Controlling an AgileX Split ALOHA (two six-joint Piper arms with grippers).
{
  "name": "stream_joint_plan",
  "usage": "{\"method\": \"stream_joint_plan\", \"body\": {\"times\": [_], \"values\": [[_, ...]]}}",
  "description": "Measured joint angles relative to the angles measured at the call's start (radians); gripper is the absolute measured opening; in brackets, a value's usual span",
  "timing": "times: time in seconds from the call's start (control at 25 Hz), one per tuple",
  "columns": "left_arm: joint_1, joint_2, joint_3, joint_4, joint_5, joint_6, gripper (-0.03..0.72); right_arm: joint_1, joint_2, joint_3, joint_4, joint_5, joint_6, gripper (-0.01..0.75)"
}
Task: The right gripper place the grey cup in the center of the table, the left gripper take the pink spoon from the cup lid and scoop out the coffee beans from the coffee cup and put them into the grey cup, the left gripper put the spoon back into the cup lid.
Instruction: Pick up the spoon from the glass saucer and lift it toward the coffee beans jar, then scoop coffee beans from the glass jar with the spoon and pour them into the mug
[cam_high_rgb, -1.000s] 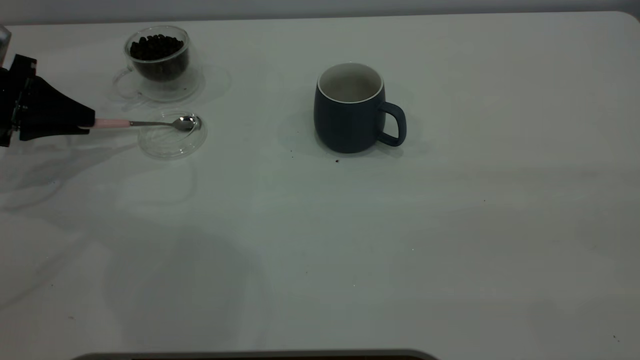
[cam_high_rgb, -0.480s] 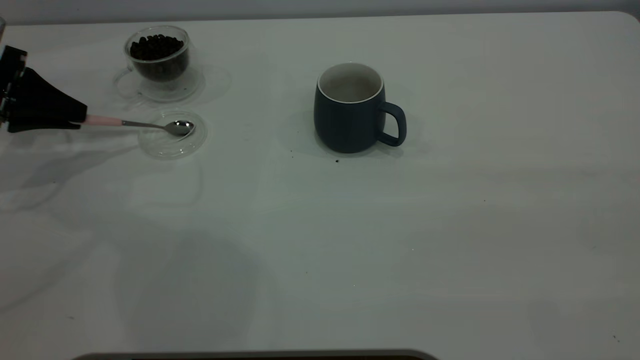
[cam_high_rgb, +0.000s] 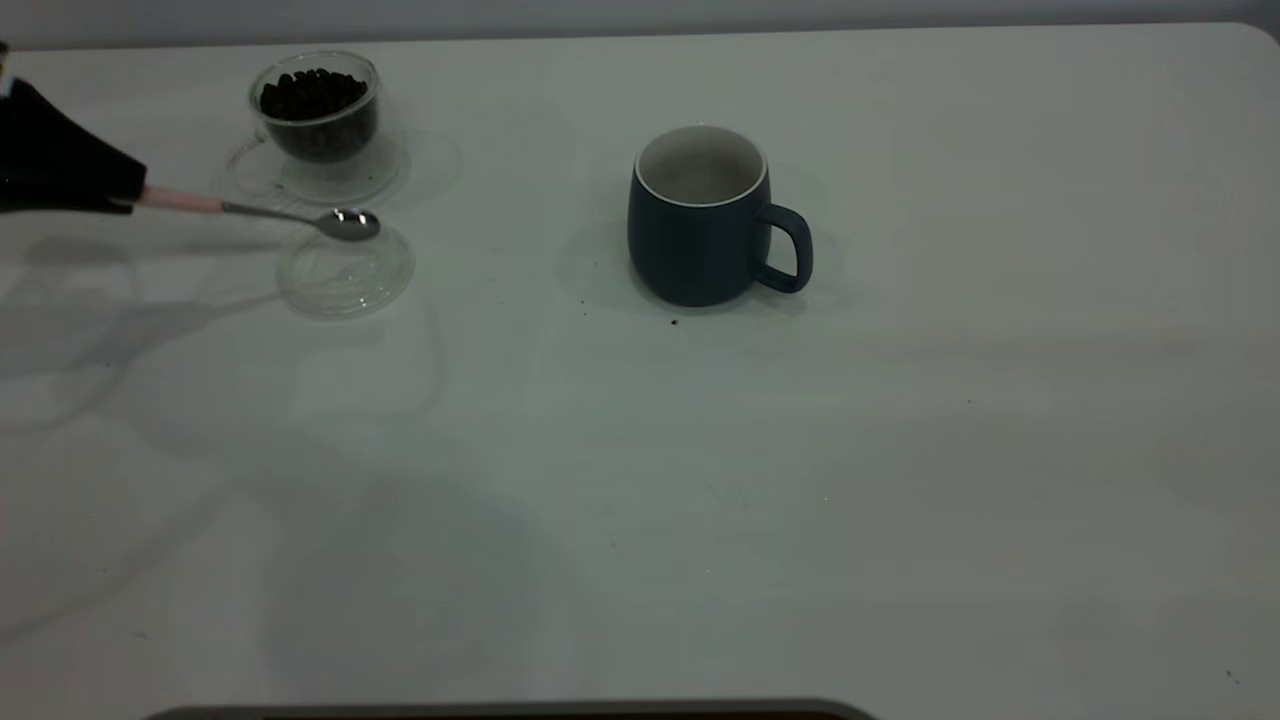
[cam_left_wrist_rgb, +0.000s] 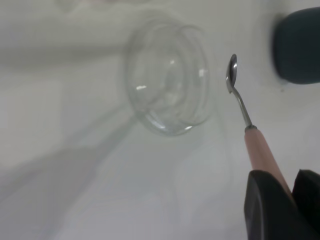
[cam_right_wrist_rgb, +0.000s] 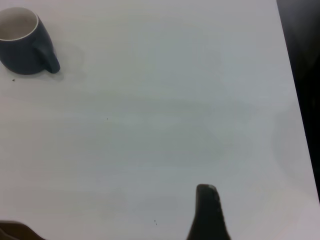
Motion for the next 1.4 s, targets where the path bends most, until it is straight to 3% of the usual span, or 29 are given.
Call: {"method": "stream_joint_plan", "body": {"times": [0.68, 1.12, 1.4], "values": [[0.000, -0.103, -0.246, 0.099, 0.151, -0.073, 0.127, 0.000, 0.000, 0.000, 0.000, 0.000, 0.000, 0.590], [-0.003, -0.091, -0.306, 0.131, -0.029, 0.045, 0.127, 0.000, 0.000, 0.000, 0.000, 0.000, 0.000, 0.590], [-0.055, -0.034, -0.310, 0.112, -0.128, 0.160, 0.127, 0.000, 0.000, 0.000, 0.000, 0.000, 0.000, 0.590]]}}
